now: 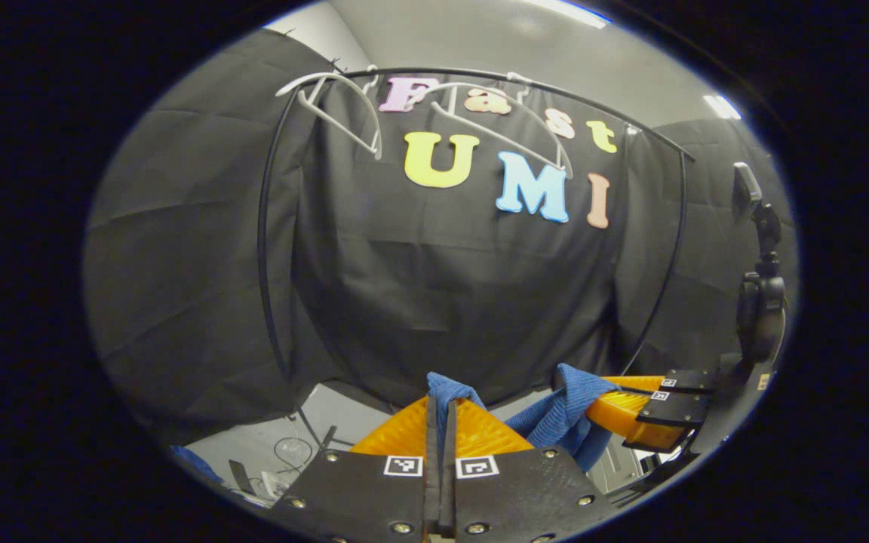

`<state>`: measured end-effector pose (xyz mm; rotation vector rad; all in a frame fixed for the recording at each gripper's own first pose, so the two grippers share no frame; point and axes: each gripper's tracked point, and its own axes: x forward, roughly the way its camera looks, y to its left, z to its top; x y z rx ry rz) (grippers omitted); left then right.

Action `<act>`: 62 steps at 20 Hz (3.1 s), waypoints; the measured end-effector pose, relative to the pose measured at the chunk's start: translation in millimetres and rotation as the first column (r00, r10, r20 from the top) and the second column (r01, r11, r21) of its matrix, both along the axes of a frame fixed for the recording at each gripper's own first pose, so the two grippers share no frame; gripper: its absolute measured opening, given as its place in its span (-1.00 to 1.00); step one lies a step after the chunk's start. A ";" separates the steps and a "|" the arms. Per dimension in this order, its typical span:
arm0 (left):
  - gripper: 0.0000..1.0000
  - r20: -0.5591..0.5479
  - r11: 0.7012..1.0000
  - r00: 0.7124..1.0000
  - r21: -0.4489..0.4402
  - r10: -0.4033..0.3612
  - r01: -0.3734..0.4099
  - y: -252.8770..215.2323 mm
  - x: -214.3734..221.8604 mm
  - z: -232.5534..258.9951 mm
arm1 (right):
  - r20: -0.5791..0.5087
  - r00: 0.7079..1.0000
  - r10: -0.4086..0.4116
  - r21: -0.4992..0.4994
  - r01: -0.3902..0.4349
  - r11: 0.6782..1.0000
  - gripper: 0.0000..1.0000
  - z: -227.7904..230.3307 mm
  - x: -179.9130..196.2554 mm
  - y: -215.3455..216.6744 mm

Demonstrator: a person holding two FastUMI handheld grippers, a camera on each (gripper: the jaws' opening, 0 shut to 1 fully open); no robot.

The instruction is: Grasp the clothes on the hanger with both hands and then place them into the laundry hamper below.

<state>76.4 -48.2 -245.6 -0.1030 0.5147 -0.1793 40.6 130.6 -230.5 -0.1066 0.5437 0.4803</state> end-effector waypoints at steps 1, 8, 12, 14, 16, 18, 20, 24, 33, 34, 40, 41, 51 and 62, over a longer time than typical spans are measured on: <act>-0.98 -0.025 1.000 1.000 0.010 0.002 -0.002 0.5 -3.5 -11.1 | -0.021 1.000 0.006 -0.013 -0.006 1.000 -0.91 -11.0 -3.4 -0.6; -0.99 -0.174 0.996 0.985 0.084 -0.020 0.035 3.3 -37.2 -88.7 | -0.118 0.993 0.013 -0.086 -0.024 0.996 -0.87 -67.7 -27.0 -9.5; -0.89 -0.247 0.993 0.969 0.108 -0.014 0.041 9.1 -57.1 -118.5 | -0.159 0.987 0.026 -0.126 -0.046 0.991 -0.83 -85.7 -40.5 -15.6; -0.97 -0.267 0.992 0.964 0.114 -0.014 0.045 12.8 -64.6 -125.3 | -0.181 0.983 0.023 -0.134 -0.048 0.990 -0.77 -93.3 -47.0 -16.1; -0.59 -0.245 0.992 0.969 0.117 -0.016 0.046 14.4 -61.6 -117.2 | -0.203 0.979 0.020 -0.151 -0.051 0.987 -0.51 -103.2 -57.5 -18.1; 0.00 -0.227 0.991 0.974 0.119 -0.027 0.055 13.6 -59.6 -109.6 | -0.195 0.981 0.015 -0.151 -0.045 0.987 -0.12 -101.9 -63.0 -21.8; 0.60 -0.219 0.990 0.975 0.128 -0.025 0.054 14.8 -59.0 -106.8 | -0.166 0.986 0.004 -0.149 -0.029 0.988 0.40 -94.1 -60.0 -23.0; 0.81 -0.207 0.992 0.978 0.124 0.000 0.027 18.4 -60.5 -104.9 | -0.123 0.992 -0.023 -0.139 0.006 0.990 0.88 -77.0 -48.6 -27.4; 0.81 0.010 0.996 0.999 0.082 0.040 -0.041 32.9 -33.9 8.3 | 0.049 0.987 -0.154 -0.047 0.156 0.987 0.92 11.7 -26.8 -53.7; 0.81 0.050 0.996 0.998 0.079 0.042 -0.046 32.6 -27.8 28.1 | 0.070 0.983 -0.171 -0.024 0.173 0.985 0.92 27.5 -22.7 -58.8; 0.70 0.275 0.997 0.961 0.055 0.030 -0.046 15.1 3.2 143.3 | 0.252 0.935 -0.250 0.055 0.245 0.968 0.91 121.2 -1.9 -92.7; 0.70 0.305 0.997 0.952 0.052 0.032 -0.050 11.1 3.9 159.6 | 0.273 0.925 -0.266 0.069 0.257 0.964 0.92 132.7 -1.3 -101.3; 0.80 0.499 0.996 0.864 0.016 0.063 -0.083 -5.5 -61.0 274.8 | 0.391 0.837 -0.382 0.193 0.332 0.923 0.90 231.9 -27.8 -160.9; 0.84 0.527 0.994 0.846 0.019 0.079 -0.104 -17.9 -82.1 294.0 | 0.414 0.814 -0.408 0.230 0.340 0.912 0.90 248.9 -44.5 -179.7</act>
